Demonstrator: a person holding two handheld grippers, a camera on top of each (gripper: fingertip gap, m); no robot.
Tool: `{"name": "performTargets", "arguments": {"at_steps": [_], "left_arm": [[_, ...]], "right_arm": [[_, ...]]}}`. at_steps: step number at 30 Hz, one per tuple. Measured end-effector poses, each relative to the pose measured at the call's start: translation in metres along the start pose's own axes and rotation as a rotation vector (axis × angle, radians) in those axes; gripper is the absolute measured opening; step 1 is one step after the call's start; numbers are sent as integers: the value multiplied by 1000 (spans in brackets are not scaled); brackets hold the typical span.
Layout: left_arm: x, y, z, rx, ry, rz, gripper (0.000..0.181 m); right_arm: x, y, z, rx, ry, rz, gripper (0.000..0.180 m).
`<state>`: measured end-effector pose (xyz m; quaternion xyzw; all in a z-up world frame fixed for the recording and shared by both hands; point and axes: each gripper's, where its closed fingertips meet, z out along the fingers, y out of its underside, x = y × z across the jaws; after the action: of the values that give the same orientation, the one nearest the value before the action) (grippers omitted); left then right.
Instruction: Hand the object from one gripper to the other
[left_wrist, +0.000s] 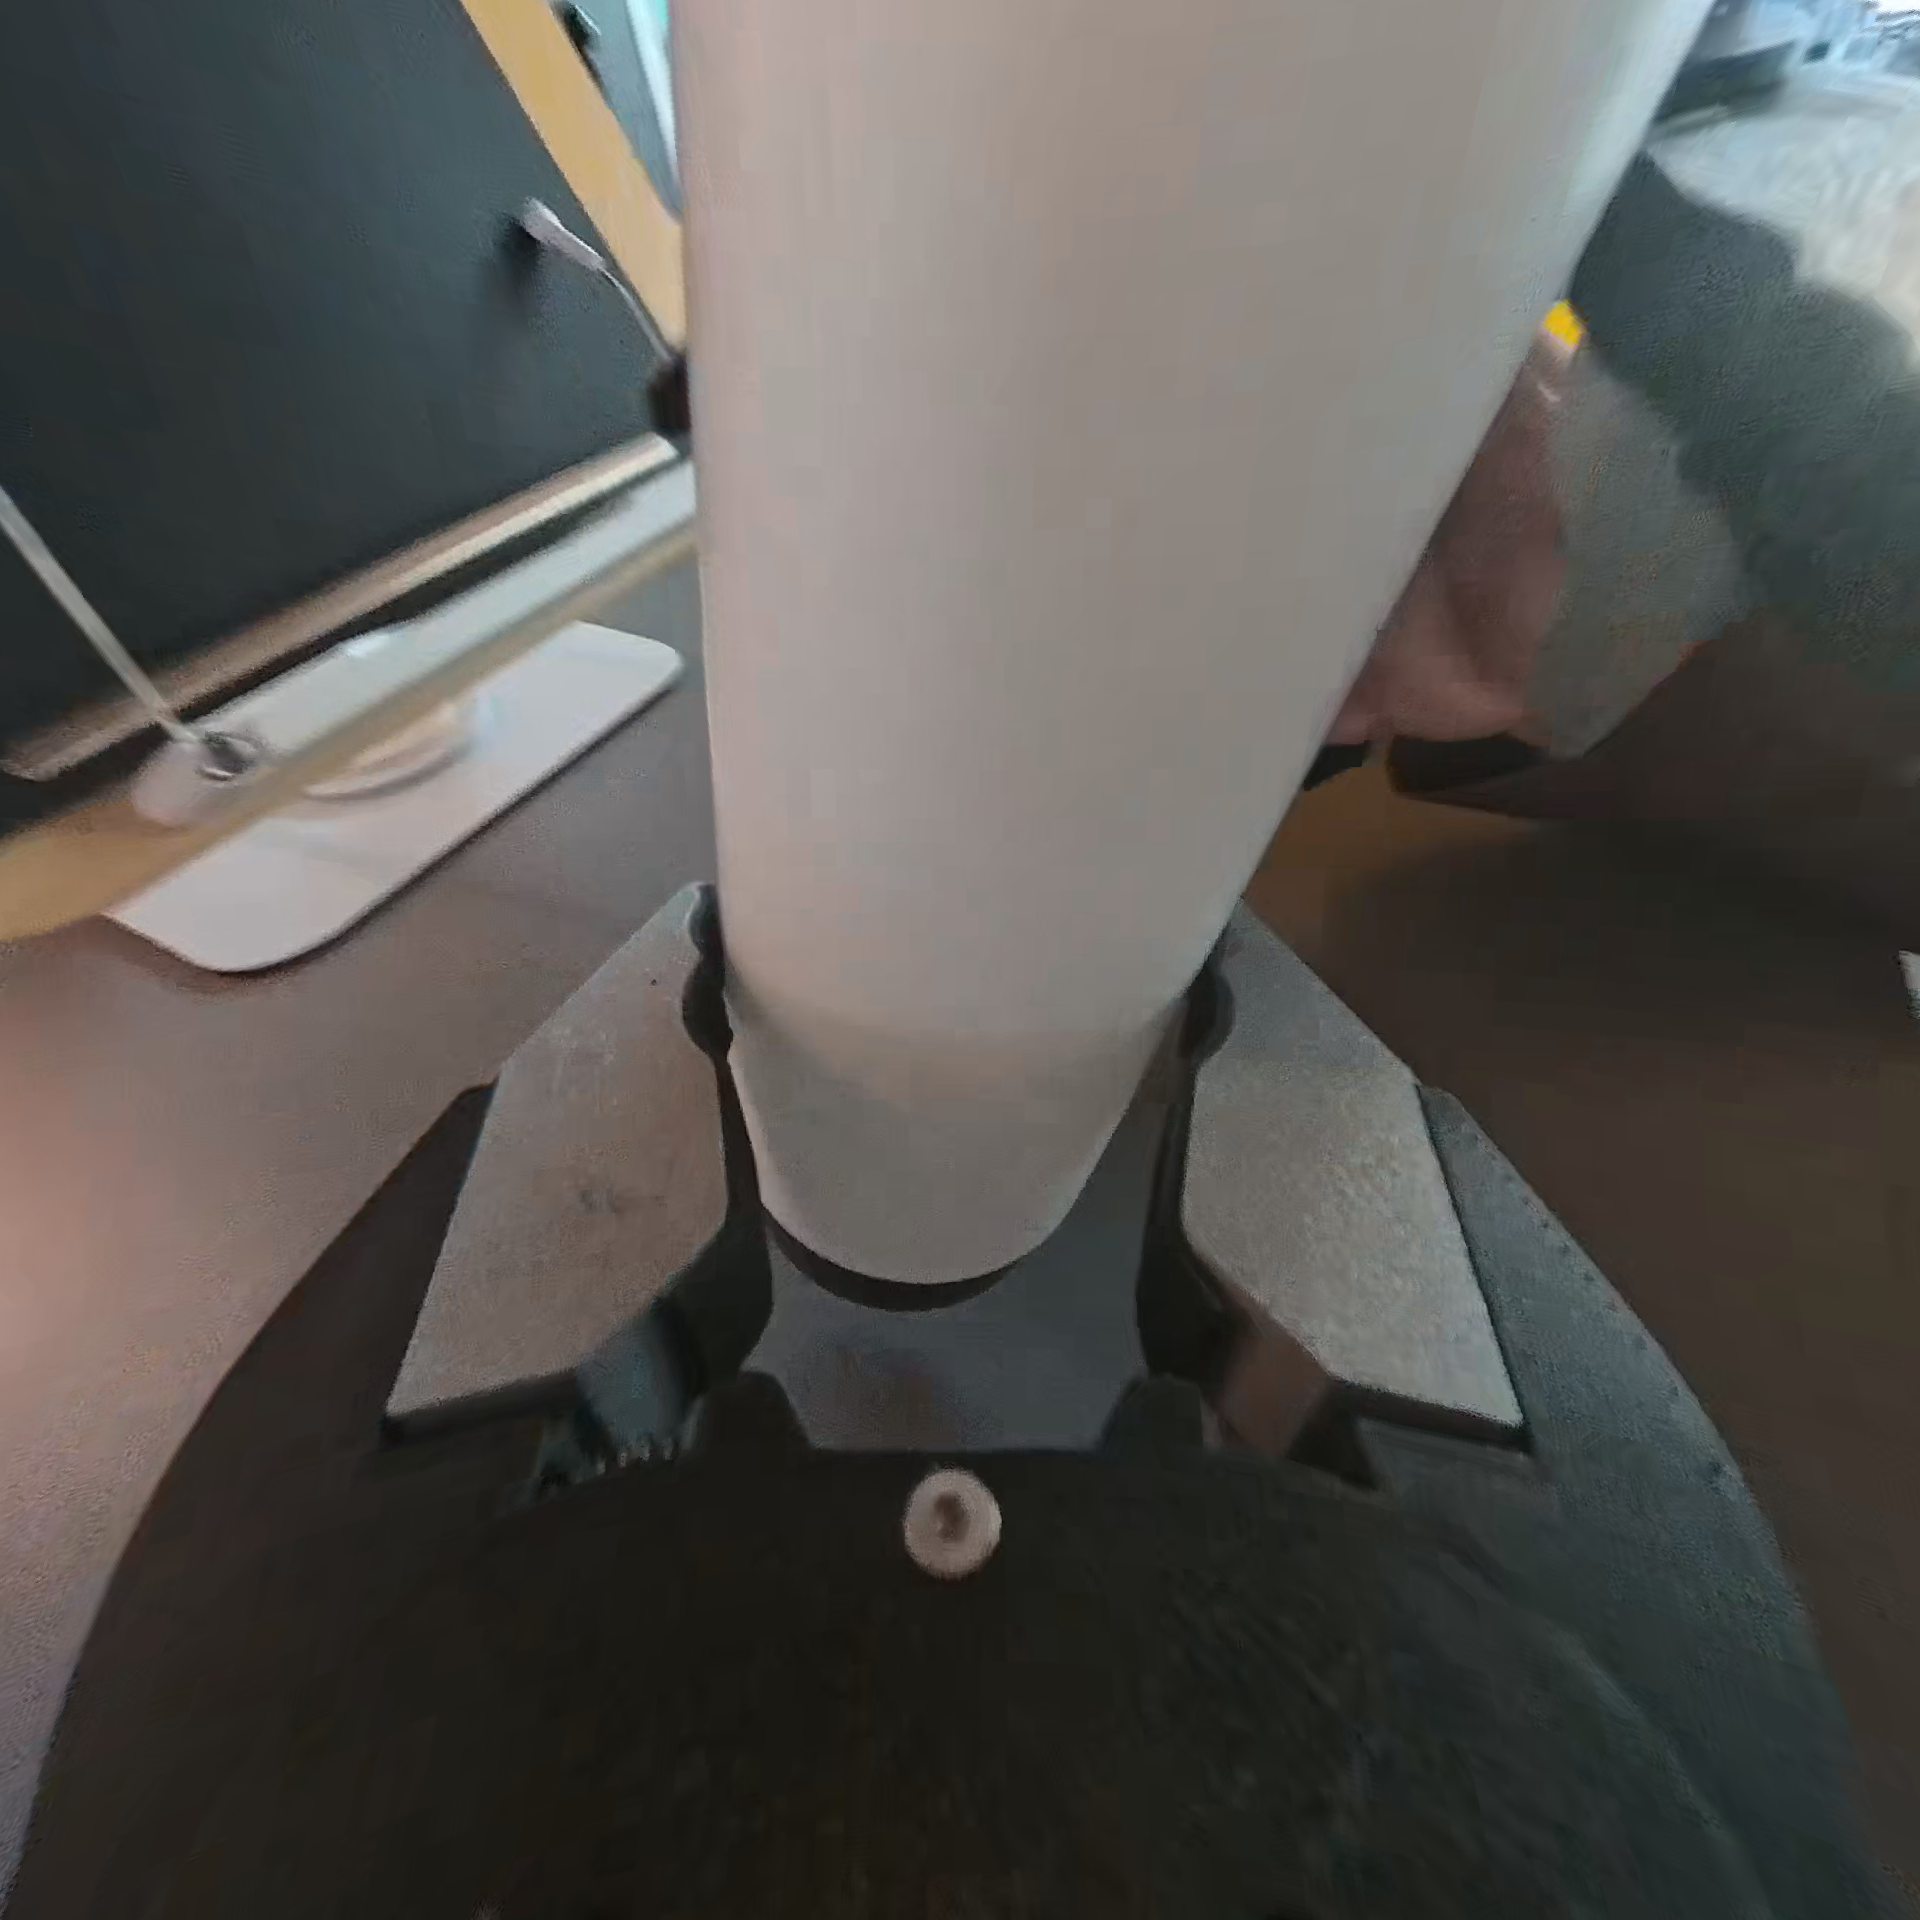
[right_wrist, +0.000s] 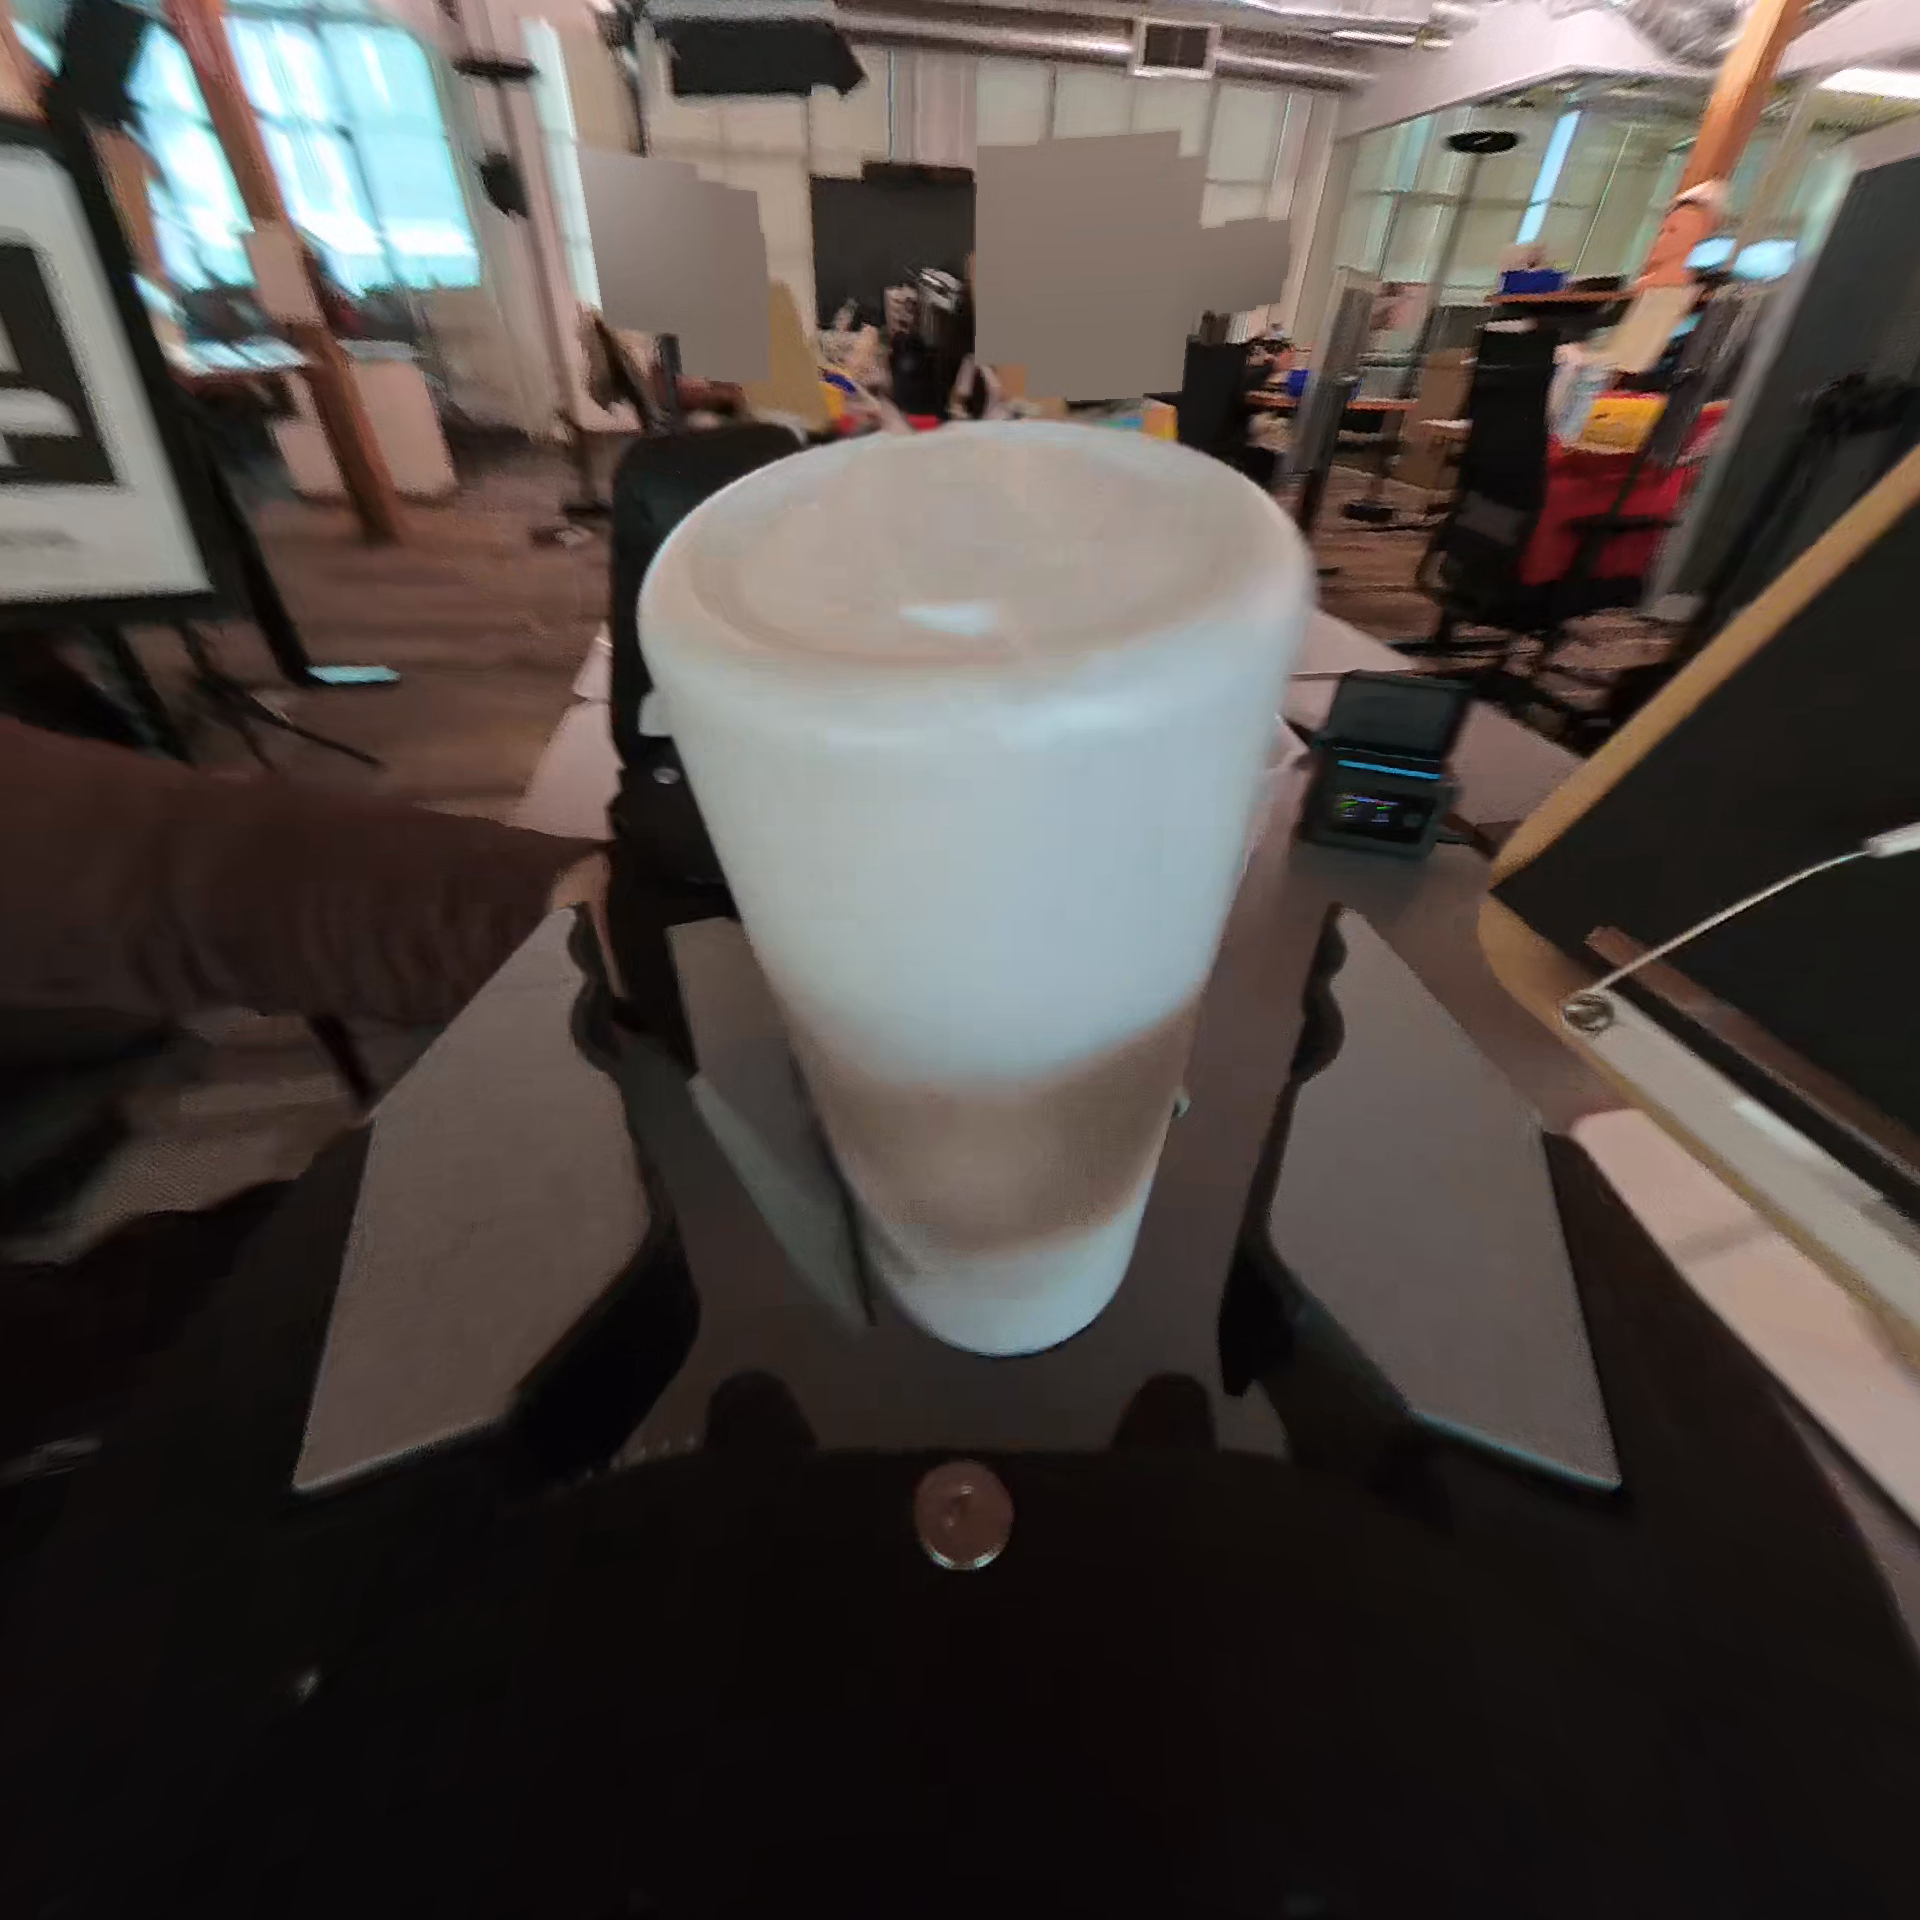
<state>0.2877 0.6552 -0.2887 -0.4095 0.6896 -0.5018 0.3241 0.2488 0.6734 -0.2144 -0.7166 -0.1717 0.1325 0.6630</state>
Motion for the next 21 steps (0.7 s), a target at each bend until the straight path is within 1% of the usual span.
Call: {"name": "performTargets", "arguments": {"at_steps": [2, 3, 5, 7, 10, 11, 13, 15, 18, 20, 21], "left_arm": [[11, 6, 6, -44, 31, 0, 88], [16, 10, 8, -66, 45, 16, 88], [22, 11, 10, -66, 68, 11, 87], [16, 6, 5, -30, 48, 17, 87], [9, -4, -10, 36, 75, -11, 88], [4, -7, -15, 52, 76, -35, 92], [-4, -16, -23, 100, 65, -70, 95], [-9, -25, -29, 161, 58, -104, 97], [-6, -30, -27, 182, 53, -114, 100], [-8, -31, -25, 192, 24, -113, 107], [-8, -32, -25, 198, 24, -116, 107]], "right_arm": [[-1, 6, 9, -25, 73, -85, 110], [-2, 8, 11, -44, 83, -126, 99], [-6, 11, 13, -91, 81, -154, 99], [1, 2, 7, -58, 154, -224, 99], [29, -11, -16, -69, 386, -377, 100], [40, -12, -24, -97, 474, -427, 100], [61, -9, -38, -178, 631, -513, 100], [76, 4, -43, -299, 722, -582, 100], [87, 25, -38, -474, 788, -707, 100], [88, 36, -31, -569, 796, -809, 99], [89, 39, -29, -608, 805, -859, 98]]}}
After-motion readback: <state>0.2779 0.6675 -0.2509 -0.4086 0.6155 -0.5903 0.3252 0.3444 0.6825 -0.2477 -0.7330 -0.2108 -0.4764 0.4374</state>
